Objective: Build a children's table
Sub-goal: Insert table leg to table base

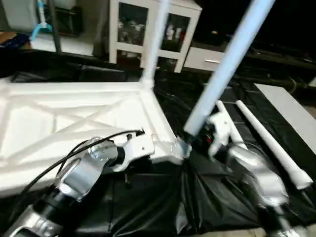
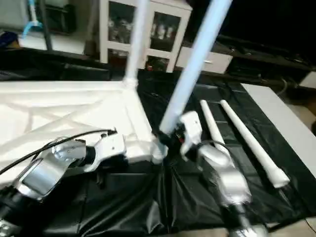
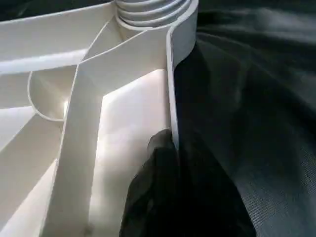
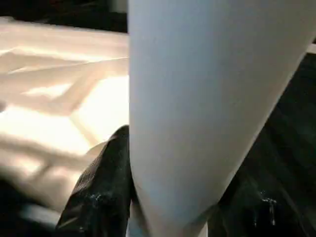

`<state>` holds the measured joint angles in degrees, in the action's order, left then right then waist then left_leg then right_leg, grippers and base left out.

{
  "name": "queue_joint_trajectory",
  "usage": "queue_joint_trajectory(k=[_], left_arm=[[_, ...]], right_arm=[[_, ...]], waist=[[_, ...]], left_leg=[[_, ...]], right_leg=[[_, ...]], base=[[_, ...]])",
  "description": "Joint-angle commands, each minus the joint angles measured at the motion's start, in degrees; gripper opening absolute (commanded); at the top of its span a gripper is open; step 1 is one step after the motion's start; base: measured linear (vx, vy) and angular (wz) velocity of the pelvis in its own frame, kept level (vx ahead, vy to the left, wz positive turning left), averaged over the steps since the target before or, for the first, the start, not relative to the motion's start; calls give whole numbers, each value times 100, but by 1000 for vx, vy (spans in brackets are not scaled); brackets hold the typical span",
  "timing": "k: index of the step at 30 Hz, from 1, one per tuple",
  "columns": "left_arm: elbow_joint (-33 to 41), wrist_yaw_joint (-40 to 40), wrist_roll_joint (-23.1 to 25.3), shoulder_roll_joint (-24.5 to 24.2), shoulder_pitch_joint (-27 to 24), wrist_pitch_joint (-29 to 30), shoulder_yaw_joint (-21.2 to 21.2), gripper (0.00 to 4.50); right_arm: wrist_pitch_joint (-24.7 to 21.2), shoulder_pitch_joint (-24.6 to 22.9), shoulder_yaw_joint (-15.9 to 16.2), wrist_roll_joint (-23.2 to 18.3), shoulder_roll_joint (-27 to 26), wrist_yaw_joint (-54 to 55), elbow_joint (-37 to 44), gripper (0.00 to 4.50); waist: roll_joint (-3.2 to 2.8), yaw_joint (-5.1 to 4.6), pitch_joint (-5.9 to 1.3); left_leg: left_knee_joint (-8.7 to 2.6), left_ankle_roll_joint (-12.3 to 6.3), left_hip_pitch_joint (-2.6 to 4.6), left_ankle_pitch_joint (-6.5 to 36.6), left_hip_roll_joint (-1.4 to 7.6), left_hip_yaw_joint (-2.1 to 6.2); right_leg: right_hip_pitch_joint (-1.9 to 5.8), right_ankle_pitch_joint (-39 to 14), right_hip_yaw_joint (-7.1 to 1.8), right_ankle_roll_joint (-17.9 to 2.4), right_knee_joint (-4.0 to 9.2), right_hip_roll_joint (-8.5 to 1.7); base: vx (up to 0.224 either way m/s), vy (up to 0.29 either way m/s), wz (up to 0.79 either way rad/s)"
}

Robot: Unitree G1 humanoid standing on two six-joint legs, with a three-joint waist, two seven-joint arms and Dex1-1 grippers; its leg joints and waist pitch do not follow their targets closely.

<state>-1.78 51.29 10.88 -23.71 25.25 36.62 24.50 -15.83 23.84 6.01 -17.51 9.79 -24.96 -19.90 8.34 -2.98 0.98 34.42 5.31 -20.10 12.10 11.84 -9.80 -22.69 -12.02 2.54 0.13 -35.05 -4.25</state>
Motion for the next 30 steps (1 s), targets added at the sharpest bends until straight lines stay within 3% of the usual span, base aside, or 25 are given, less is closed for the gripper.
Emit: queue_joint_trajectory(k=[1,2,3,4,5,7,8,9,12,14,16,20,21,22,27,28,30], left_arm=[[627,46,-125,190,260,216,-92,0],[645,-153,-54,367,313,467,-141,0],[674,-400,6,637,386,802,-195,0],[697,-621,54,899,452,1067,-236,0],[709,-880,97,1186,522,1301,-277,0],[690,-1151,155,1486,599,1456,-275,0],[681,-1227,175,1561,621,1491,-254,0],[662,-1263,196,1580,629,1480,-230,0],[630,-1385,242,1465,660,1545,-207,0],[649,-1376,267,1374,662,1575,-191,0],[663,-1329,279,1290,642,1569,-175,0],[679,-1297,316,1222,631,1595,-110,0],[676,-1270,307,1196,634,1566,-69,0],[678,-1212,285,1164,628,1491,-16,0],[732,-910,235,870,518,1282,406,0],[742,-803,135,795,416,1297,474,32],[748,-774,96,783,377,1316,484,41]], right_arm=[[-298,-147,-483,894,347,1551,-1479,184],[-272,-26,-501,955,279,1859,-1652,184],[-186,146,-553,986,165,2286,-1905,184],[-155,303,-627,976,45,2695,-2149,184],[-38,461,-611,1051,-58,3056,-2388,184],[121,646,-582,1121,-214,3424,-2655,184],[193,713,-574,1122,-277,3539,-2757,184],[240,757,-537,1154,-317,3607,-2799,184],[496,971,-548,1132,-430,3849,-3094,184],[599,1039,-506,1126,-432,3845,-3182,184],[640,1079,-500,1086,-437,3770,-3220,184],[734,1184,-500,984,-440,3700,-3347,184],[776,1211,-499,1008,-449,3699,-3373,184],[780,1236,-528,990,-475,3685,-3375,184],[822,1340,-699,887,-641,3435,-3408,184],[755,1333,-755,767,-697,3263,-3343,184],[729,1325,-770,725,-714,3204,-3311,184]], waist=[[-248,-15,-172],[-266,-2,-209],[-248,-33,-185],[-240,-32,-172],[-213,-15,-203],[-225,16,-193],[-195,37,-194],[-193,44,-190],[-217,119,-173],[-244,176,-137],[-270,174,-139],[-271,153,-138],[-297,154,-140],[-279,146,-141],[-301,129,-143],[-309,123,-144],[-309,113,-152]], left_leg=[[-554,545,-45,2032,143,136],[-530,527,-55,1760,136,126],[-528,507,-50,1641,147,86],[-511,505,-23,1779,134,71],[-470,471,18,1767,132,46],[-471,420,-36,1541,115,38],[-465,379,-35,1500,106,30],[-473,310,-70,1427,100,34],[-434,216,22,1285,103,-33],[-465,201,16,1528,98,-34],[-479,277,25,1843,96,-1],[-484,296,-2,1991,86,16],[-486,301,-4,2001,86,22],[-487,287,-12,2006,83,22],[-497,290,-25,2047,89,33],[-500,301,-28,2074,91,39],[-505,312,-38,1984,98,32]], right_leg=[[123,-1714,-198,-720,451,-297],[160,-1361,-196,-722,427,-283],[112,-1117,-202,-769,418,-268],[79,-1382,-196,-750,459,-263],[69,-1351,-206,-778,474,-274],[89,-1150,-211,-820,454,-265],[99,-1124,-205,-801,460,-255],[133,-1110,-198,-758,449,-256],[61,-940,-212,-864,448,-239],[55,-1263,-201,-765,470,-217],[37,-1733,-191,-582,509,-219],[24,-1947,-193,-510,536,-229],[26,-1960,-192,-508,532,-233],[27,-1997,-188,-492,544,-232],[15,-2035,-187,-493,539,-238],[15,-2015,-188,-509,528,-238],[28,-1834,-193,-552,509,-231]], base=[[0,0,0],[0,0,0],[0,0,0],[0,0,0],[0,0,0],[0,0,0],[0,0,0],[0,0,0],[0,0,0],[0,0,0],[0,0,0],[0,0,0],[0,0,0],[0,0,0],[0,0,0],[0,0,0],[0,0,0]])
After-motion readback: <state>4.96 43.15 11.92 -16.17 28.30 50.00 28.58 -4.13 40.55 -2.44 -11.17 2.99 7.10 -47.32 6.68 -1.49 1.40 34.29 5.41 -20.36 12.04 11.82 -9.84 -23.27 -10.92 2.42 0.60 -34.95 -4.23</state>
